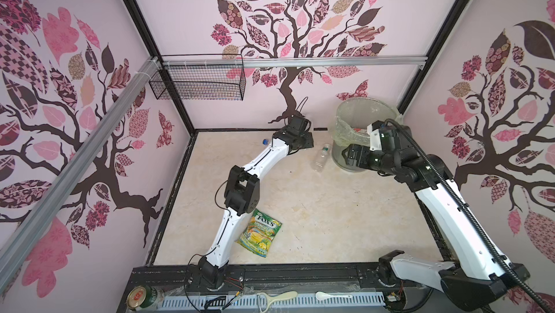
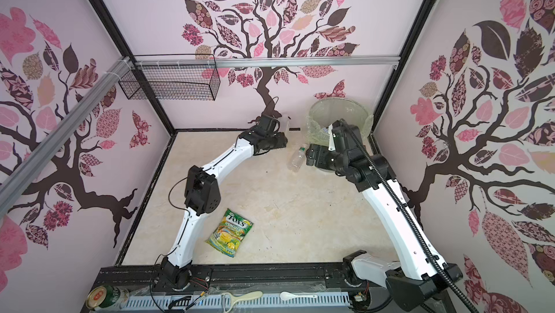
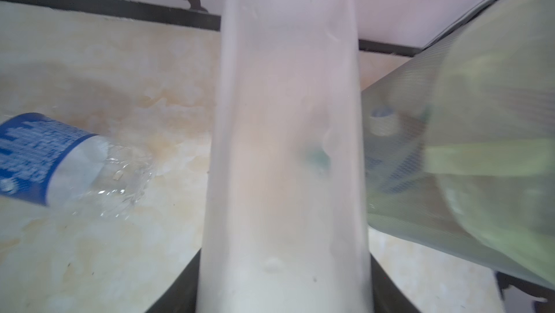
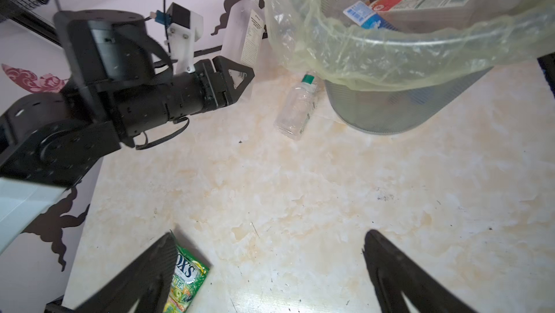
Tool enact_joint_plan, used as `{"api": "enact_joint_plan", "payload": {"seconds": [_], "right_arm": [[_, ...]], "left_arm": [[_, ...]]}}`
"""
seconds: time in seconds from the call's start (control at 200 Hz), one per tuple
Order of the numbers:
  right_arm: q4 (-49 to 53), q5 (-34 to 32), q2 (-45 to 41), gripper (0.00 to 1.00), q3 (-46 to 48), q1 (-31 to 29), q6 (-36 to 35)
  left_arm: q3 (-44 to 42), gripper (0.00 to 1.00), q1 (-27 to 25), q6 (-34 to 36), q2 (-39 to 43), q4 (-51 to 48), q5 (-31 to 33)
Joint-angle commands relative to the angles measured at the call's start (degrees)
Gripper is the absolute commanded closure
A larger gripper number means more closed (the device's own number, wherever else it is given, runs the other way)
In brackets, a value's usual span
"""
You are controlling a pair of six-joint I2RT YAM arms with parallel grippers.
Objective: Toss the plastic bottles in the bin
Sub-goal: 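Grasp the tall clear bottle with the left gripper, then lift the tall clear bottle with the left gripper while the right reaches to it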
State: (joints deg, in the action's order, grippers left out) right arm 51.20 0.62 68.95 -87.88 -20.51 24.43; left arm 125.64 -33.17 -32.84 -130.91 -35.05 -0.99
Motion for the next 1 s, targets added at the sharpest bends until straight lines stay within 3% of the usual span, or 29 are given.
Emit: {"api": "enact_joint_plan", "payload": {"seconds": [0.0,0.31,0.55,0.785,0.995], "right_arm": [[-1.0,2.6,2.9,0.0,-6.0,0.1,2.1],[-5.6,16.1,15.0,0.01,-18.6,0.1,9.6],[-18.2,29.2,21.7,0.0,-15.3,-1.9,15.9],[-33.3,35.7,25.1,0.0,-9.7,-7.0,22.8],[-35.3,36.0,30.6,0.0,-14.3,-13.6,21.3]], "left_arm": [[-9.1,0.43,-0.4,-2.9,9.9,3.0,0.4],[-35.9,0.44,-0.6,-4.0,39.2,4.3,0.4],[-48.2,0.45,-1.5,-6.1,57.1,-0.5,4.2],[-54.5,0.45,-1.8,-8.6,66.5,-4.0,4.6],[-54.6,0.46,-1.7,-7.8,68.3,-6.2,3.8]]}}
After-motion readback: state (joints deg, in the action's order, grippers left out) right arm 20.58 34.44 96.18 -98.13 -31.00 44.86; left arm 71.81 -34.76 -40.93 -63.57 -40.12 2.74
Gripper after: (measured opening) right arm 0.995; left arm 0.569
